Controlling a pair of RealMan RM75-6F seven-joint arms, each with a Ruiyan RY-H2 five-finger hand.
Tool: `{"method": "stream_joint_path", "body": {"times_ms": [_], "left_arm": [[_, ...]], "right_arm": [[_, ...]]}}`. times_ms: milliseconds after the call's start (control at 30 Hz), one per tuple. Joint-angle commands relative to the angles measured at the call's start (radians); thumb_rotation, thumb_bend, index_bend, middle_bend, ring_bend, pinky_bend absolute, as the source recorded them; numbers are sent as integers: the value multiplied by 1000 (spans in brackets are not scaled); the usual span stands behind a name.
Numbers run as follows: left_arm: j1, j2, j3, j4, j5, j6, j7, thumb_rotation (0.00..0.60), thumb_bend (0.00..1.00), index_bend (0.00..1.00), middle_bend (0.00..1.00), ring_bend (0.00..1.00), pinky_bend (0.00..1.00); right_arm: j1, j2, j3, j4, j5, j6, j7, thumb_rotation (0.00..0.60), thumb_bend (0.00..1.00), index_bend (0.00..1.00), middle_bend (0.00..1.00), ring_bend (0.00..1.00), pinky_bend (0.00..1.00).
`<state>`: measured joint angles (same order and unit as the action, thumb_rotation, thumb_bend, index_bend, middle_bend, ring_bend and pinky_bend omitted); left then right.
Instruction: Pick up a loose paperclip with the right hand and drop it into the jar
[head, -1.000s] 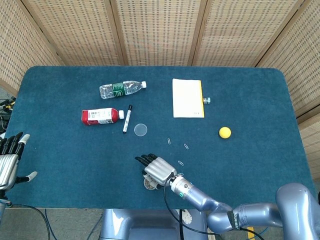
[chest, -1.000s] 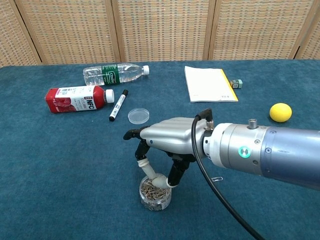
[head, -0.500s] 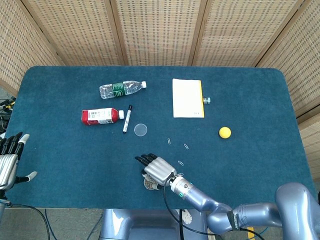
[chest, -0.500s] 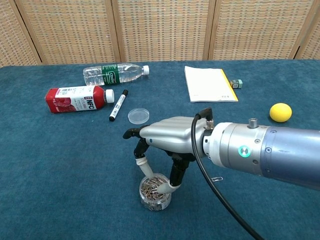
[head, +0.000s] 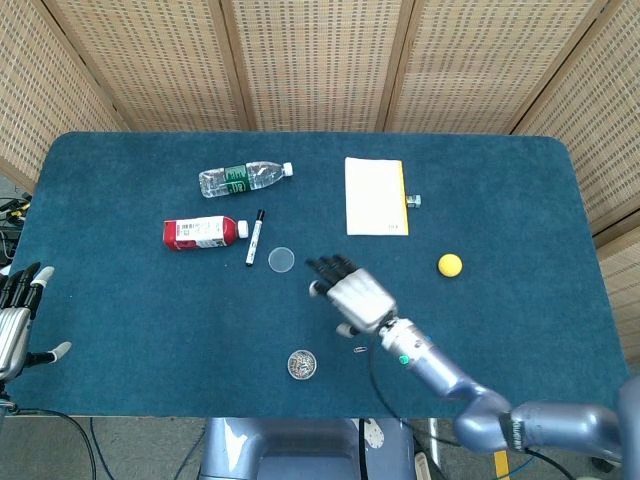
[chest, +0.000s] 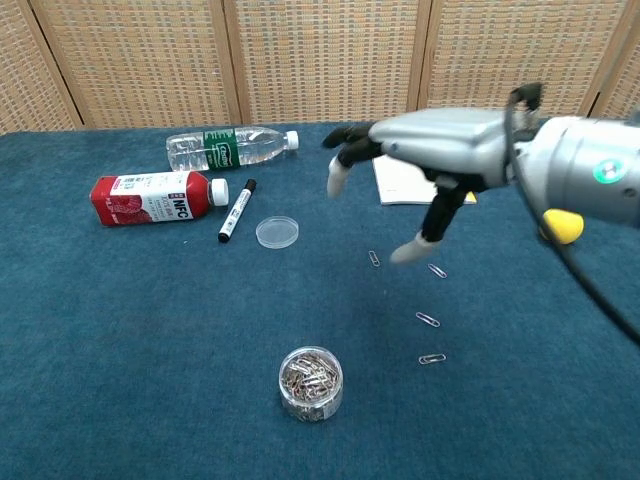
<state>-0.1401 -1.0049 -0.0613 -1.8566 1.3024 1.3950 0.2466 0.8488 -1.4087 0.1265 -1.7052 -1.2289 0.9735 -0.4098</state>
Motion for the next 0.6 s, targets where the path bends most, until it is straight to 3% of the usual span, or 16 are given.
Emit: {"method": "stream_joint_path", "body": {"times_ms": [33, 267, 600], "left_arm": [[5, 7, 4, -7, 16, 9, -12, 600, 48, 0, 0, 0, 0], [21, 18, 18, -22, 64, 36, -29, 600, 49, 0, 0, 0, 0], [37, 16, 36, -32, 104, 60, -14, 600, 49, 0, 0, 0, 0]], "right_arm": [[-148, 114, -59, 88, -117, 195, 71, 600, 0, 1, 0, 0, 0], [-357, 177, -130, 145, -91, 387, 167, 600, 0, 0, 0, 0, 0], [-513, 219, -185, 160, -167, 534, 275, 600, 0, 0, 0, 0, 0]]}}
